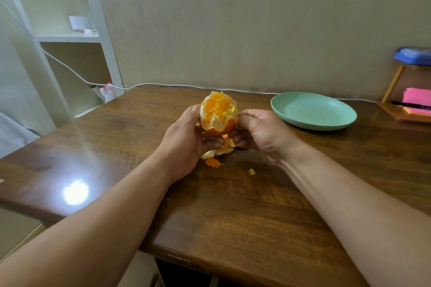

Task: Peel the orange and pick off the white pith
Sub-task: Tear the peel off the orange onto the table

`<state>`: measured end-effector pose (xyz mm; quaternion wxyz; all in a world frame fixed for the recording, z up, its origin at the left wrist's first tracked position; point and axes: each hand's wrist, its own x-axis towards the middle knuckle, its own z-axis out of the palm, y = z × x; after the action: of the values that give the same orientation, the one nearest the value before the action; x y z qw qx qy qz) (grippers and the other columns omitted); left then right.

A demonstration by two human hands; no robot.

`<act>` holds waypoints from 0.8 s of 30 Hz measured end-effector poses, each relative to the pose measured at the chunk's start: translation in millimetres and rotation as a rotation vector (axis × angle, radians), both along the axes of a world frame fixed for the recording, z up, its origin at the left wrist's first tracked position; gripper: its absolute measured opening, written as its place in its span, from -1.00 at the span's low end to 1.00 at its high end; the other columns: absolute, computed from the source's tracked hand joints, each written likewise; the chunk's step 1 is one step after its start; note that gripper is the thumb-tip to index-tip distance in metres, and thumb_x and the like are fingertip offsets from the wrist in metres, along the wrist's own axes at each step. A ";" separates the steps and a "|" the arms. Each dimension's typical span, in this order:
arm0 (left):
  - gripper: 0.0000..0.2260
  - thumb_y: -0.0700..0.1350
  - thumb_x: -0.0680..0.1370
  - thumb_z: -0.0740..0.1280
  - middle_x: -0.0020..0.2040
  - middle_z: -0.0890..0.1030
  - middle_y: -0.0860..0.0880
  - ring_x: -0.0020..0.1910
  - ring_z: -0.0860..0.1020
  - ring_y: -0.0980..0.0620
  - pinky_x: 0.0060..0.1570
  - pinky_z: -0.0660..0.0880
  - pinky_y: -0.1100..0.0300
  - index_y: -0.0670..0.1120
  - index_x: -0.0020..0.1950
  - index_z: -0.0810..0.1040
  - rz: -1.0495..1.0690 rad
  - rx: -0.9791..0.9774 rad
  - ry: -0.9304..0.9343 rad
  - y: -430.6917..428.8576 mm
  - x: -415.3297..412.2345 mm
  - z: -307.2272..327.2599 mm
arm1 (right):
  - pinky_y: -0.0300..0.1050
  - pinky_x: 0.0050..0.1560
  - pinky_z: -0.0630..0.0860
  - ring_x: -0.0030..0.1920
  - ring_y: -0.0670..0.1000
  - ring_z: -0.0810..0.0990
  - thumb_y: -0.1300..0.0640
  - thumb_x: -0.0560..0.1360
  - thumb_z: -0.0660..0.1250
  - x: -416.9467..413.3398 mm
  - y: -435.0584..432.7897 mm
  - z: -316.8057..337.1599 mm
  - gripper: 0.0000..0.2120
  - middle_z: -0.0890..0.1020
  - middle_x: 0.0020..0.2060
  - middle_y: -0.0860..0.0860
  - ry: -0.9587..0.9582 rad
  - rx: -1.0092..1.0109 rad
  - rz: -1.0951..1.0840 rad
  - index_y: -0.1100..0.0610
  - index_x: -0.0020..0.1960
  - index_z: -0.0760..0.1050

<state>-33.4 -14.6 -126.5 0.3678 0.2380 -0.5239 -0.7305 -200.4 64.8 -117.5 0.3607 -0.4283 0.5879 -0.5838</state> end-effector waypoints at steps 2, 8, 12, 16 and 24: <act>-0.59 0.08 0.80 0.09 -0.05 0.70 -0.22 -0.26 0.62 -0.07 -0.24 0.65 0.10 -0.16 0.44 0.50 0.002 0.043 0.024 1.0 0.6 1.1 | -0.18 -0.35 0.49 -0.37 -0.04 0.56 0.27 0.69 0.27 3.6 -0.8 -1.2 -0.84 0.64 -0.33 0.09 -0.106 -0.017 -0.005 0.22 0.02 0.62; -0.60 0.07 0.80 0.11 -0.05 0.69 -0.20 -0.27 0.59 -0.06 -0.27 0.61 0.11 -0.16 0.43 0.53 0.031 0.033 0.027 -2.3 -0.5 1.5 | -0.15 -0.33 0.52 -0.33 -0.03 0.59 0.17 0.73 0.25 9.2 0.1 -1.6 -0.83 0.66 -0.29 0.07 -0.218 0.010 0.048 0.19 0.15 0.61; -0.63 0.06 0.80 0.10 0.08 0.68 -0.24 -0.24 0.60 -0.07 -0.26 0.59 0.09 -0.06 0.42 0.59 0.029 -0.074 -0.025 -2.6 -2.7 -1.1 | -0.12 -0.31 0.57 -0.29 0.00 0.65 0.16 0.74 0.25 2.5 2.4 -1.5 -0.79 0.70 -0.26 0.09 -0.057 0.080 0.061 0.21 0.07 0.63; -0.60 0.06 0.80 0.09 0.06 0.65 -0.27 -0.24 0.57 -0.07 -0.22 0.56 0.08 -0.15 0.42 0.55 0.023 -0.023 0.007 -0.9 -2.9 -1.2 | -0.18 -0.37 0.55 -0.35 0.00 0.62 0.25 0.69 0.31 6.6 3.8 -1.1 -0.85 0.66 -0.33 0.11 -0.052 -0.014 0.012 0.25 0.00 0.61; -0.63 -0.05 0.79 0.09 0.00 0.67 -0.25 -0.27 0.55 -0.04 -0.31 0.56 0.17 -0.27 0.35 0.54 0.010 0.192 0.166 -3.8 -1.8 3.4 | -0.22 -0.40 0.51 -0.40 -0.03 0.60 0.35 0.65 0.25 21.4 -3.9 -6.4 -0.83 0.67 -0.34 0.10 -0.354 -0.161 0.003 0.28 0.18 0.58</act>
<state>-35.2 -18.4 -123.1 0.3889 0.2134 -0.4181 -0.7927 -179.0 60.9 -123.9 0.4238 -0.3475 0.4660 -0.6946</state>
